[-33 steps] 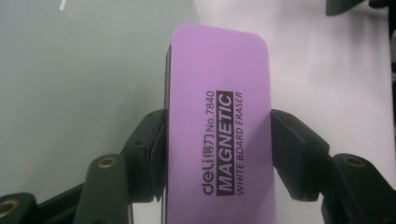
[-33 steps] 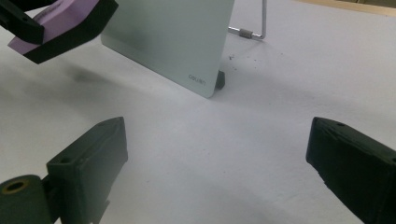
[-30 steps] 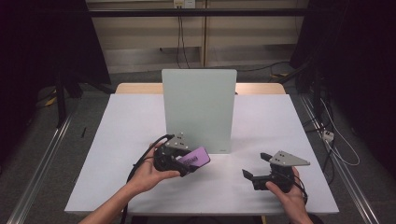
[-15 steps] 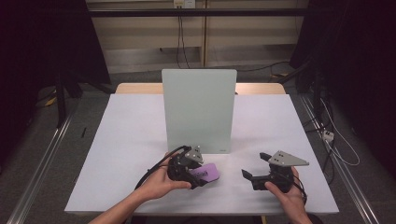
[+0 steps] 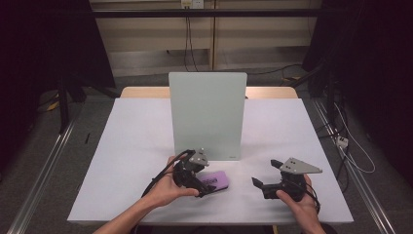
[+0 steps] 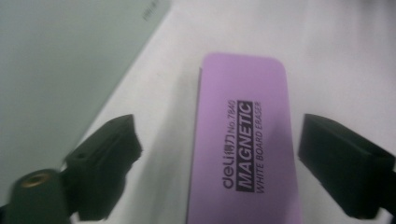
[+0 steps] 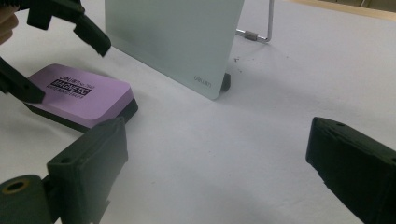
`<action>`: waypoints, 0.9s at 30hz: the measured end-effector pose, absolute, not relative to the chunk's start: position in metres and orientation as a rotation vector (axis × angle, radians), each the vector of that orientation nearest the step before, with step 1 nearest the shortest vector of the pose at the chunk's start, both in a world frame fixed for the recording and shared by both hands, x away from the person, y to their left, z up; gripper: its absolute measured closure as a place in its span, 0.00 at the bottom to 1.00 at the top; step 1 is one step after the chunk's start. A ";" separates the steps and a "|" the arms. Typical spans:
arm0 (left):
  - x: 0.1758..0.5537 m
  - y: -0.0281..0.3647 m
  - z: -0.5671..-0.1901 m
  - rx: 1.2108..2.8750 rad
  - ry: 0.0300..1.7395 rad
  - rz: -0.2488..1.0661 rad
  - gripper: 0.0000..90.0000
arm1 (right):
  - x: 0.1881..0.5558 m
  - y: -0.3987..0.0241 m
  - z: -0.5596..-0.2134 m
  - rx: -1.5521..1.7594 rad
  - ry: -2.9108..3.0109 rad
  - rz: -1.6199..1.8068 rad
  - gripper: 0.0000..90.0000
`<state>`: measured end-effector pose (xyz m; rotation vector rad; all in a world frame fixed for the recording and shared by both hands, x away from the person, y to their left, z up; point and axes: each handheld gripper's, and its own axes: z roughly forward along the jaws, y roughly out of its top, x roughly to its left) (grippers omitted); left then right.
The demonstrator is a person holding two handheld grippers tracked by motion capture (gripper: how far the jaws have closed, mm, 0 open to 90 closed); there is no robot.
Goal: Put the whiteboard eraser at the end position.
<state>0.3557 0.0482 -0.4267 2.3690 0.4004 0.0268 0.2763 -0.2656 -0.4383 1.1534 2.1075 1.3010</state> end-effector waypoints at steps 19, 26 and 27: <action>0.342 0.146 -0.414 2.077 0.705 0.324 0.06 | 0.277 -0.264 -0.439 1.160 2.100 1.299 0.06; 0.325 0.185 -0.418 1.996 0.818 0.367 0.07 | 0.276 -0.266 -0.439 1.168 2.098 1.299 0.06; 0.323 0.190 -0.420 1.974 0.833 0.376 0.07 | 0.276 -0.266 -0.439 1.171 2.099 1.299 0.06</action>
